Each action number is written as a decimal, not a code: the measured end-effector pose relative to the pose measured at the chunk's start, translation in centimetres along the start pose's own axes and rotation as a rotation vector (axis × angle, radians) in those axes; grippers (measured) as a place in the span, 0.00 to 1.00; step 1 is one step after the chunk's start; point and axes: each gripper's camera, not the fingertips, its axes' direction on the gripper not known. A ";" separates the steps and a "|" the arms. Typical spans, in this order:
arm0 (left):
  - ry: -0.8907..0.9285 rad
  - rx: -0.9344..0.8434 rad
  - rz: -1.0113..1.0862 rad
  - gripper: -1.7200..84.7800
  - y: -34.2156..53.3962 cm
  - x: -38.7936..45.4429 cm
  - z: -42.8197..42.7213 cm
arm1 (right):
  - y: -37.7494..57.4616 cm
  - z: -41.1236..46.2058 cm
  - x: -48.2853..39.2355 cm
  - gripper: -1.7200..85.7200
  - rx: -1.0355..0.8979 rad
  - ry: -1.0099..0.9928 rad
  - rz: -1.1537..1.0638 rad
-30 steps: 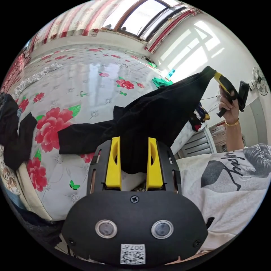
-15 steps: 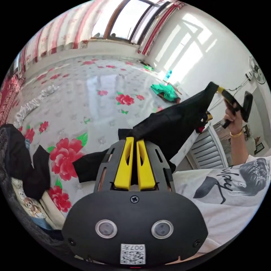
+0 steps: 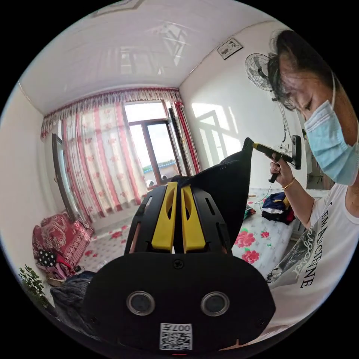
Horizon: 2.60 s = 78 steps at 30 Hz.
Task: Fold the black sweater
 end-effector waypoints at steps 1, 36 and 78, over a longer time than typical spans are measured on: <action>-0.017 0.020 0.009 0.01 -0.3 0.4 -1.0 | -0.7 -0.9 -0.3 0.02 0.043 0.001 -0.025; 0.165 -1.515 -0.482 0.11 53.6 -2.5 30.3 | 51.7 18.7 3.5 0.12 -1.348 -0.114 0.792; 0.414 -1.109 -0.617 0.01 50.1 -13.0 22.5 | 36.5 20.7 17.2 0.09 -0.934 0.555 0.609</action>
